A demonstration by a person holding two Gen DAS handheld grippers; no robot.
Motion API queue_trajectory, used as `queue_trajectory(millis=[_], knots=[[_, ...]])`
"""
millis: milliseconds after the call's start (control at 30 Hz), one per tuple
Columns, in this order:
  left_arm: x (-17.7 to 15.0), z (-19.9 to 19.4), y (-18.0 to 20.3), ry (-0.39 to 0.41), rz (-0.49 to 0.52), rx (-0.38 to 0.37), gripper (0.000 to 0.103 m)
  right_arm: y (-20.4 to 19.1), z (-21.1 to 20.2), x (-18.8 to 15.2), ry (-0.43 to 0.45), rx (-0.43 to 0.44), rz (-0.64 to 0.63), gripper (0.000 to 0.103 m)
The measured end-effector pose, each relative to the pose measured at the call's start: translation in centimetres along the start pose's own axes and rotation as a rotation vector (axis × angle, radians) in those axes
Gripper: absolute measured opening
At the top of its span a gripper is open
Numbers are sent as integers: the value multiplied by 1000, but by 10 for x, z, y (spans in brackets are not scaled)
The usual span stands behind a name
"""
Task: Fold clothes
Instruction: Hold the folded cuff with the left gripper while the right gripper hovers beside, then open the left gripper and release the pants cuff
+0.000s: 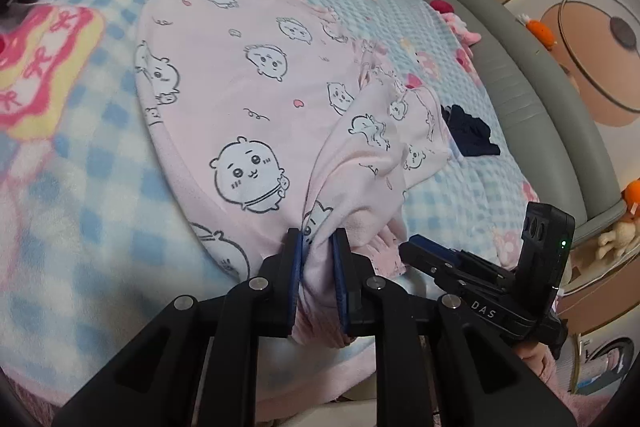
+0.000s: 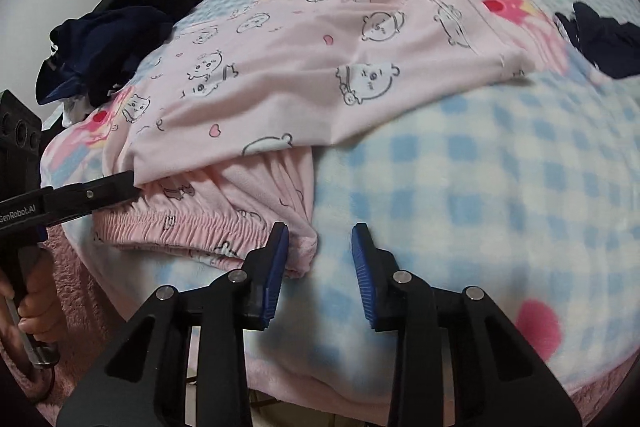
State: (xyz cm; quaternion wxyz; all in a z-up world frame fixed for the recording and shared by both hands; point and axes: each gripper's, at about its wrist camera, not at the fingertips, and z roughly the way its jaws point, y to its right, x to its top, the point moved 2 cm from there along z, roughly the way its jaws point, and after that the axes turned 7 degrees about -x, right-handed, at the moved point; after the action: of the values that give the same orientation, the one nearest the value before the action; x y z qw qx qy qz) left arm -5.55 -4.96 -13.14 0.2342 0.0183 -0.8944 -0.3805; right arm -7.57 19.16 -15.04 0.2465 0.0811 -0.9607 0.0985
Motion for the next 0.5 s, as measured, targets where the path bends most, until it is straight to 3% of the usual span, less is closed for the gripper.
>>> queue_trajectory(millis=[67,167,267,400,500], knots=[[-1,-12,-3,27,-23,2,29,-1,-3,1,0,84,22,43],[-5,-30,-2,64,-43,0,42,0,-6,5,8,238,87,50],[-9,-30,-1,51,-48,14,54,4,-2,10,5,267,135,51],[-18,-13,-5,-21,-72,76,55,12,6,6,-43,270,159,53],[-19,-7,-8,-40,-89,86,56,13,11,6,-54,293,158,62]])
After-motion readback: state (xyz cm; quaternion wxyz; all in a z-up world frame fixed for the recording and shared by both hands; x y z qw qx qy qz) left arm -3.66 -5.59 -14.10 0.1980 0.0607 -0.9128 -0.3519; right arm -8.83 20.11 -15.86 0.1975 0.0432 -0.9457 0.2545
